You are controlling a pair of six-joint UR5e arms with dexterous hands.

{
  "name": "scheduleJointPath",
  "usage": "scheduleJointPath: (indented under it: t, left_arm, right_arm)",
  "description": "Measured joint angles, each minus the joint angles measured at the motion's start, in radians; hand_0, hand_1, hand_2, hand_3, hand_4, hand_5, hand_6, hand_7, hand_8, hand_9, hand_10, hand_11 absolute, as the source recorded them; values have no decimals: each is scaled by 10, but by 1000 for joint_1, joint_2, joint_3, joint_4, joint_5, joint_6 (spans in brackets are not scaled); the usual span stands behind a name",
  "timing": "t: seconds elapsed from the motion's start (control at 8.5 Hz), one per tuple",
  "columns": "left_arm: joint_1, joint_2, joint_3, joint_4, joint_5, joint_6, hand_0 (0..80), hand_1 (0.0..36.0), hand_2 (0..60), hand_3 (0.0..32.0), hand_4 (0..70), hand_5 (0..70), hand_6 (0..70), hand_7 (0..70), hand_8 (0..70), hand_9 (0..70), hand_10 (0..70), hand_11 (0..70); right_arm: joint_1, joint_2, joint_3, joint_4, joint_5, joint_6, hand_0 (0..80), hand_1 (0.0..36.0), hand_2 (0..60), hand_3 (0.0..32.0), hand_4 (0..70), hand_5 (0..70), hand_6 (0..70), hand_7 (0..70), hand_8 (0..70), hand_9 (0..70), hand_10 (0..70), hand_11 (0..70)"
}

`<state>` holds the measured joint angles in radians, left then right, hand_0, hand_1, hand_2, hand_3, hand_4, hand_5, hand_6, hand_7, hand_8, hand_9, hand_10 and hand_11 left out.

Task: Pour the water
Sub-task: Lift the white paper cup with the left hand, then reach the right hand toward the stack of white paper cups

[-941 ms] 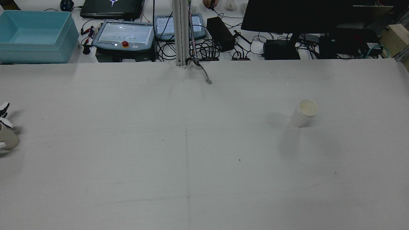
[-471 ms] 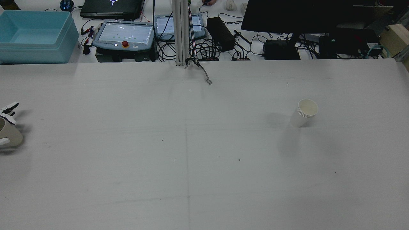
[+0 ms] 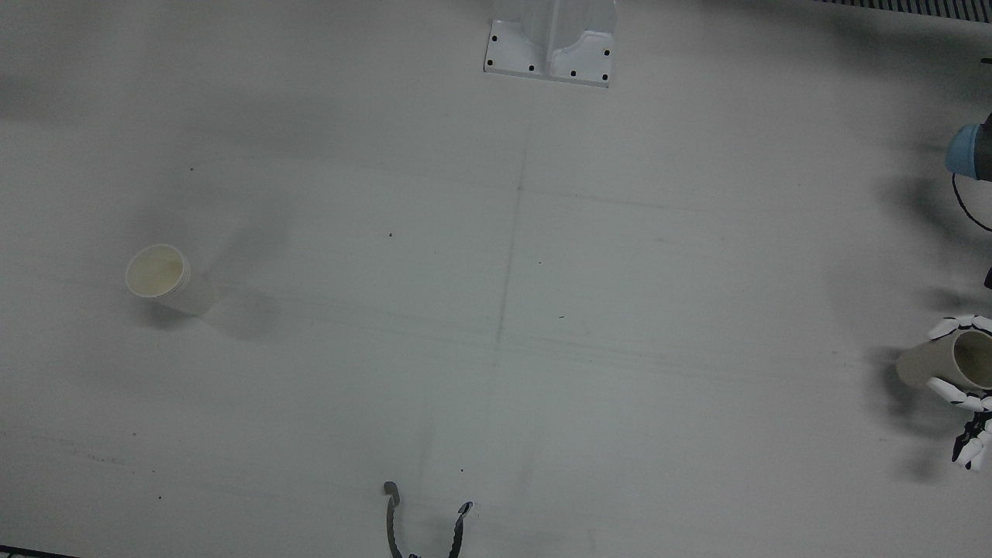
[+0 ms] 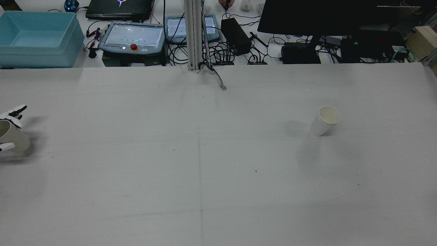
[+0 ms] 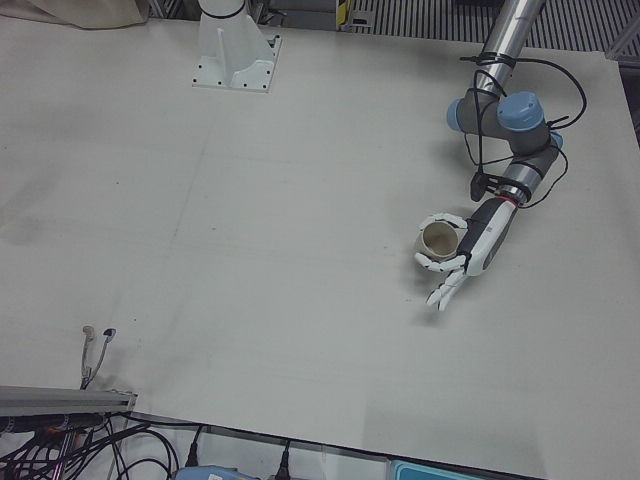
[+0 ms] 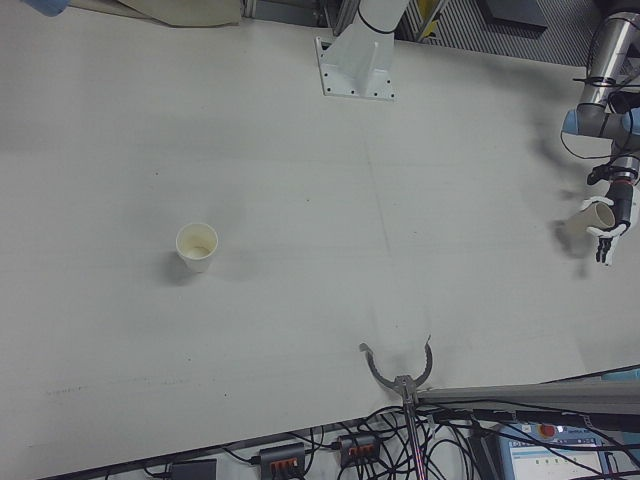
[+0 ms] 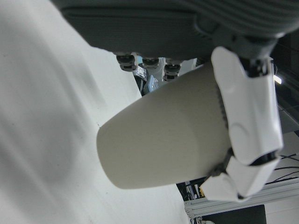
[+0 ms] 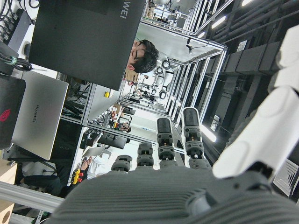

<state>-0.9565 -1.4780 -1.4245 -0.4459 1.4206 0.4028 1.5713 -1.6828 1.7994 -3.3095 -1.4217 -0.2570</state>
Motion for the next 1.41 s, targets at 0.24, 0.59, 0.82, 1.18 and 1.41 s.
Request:
scheduleJointPath:
  t: [0.24, 0.59, 0.82, 1.18, 1.41]
  left_arm:
    - [0, 1, -8, 7, 0, -10, 533, 218, 455, 0, 674, 543, 109, 80, 44, 21, 24, 46]
    - [3, -7, -8, 18, 0, -12, 525, 214, 461, 0, 657, 545, 113, 86, 49, 24, 27, 50]
    - [3, -8, -6, 22, -1, -12, 530, 206, 406, 0, 648, 530, 111, 84, 48, 25, 27, 49]
    - [3, -6, -1, 25, -4, -12, 528, 187, 326, 0, 624, 518, 106, 79, 48, 26, 26, 47]
    - [3, -1, 2, 23, -5, -13, 528, 182, 302, 0, 607, 517, 106, 79, 47, 26, 23, 42]
  right_arm:
    - [-65, 11, 13, 6, 58, -41, 408, 99, 155, 0, 20, 108, 58, 52, 17, 35, 18, 37]
    - [-405, 66, -1, 12, 311, -51, 415, 107, 121, 0, 0, 26, 0, 0, 0, 0, 0, 0]
    - [-561, 138, -35, 12, 390, -21, 389, 87, 113, 0, 0, 51, 0, 0, 0, 0, 0, 0]
    - [-704, 164, -86, 54, 450, 70, 238, 39, 77, 0, 13, 66, 0, 4, 0, 0, 0, 0]
    - [-766, 165, -96, 102, 496, 124, 191, 31, 82, 0, 14, 82, 3, 23, 0, 0, 0, 0]
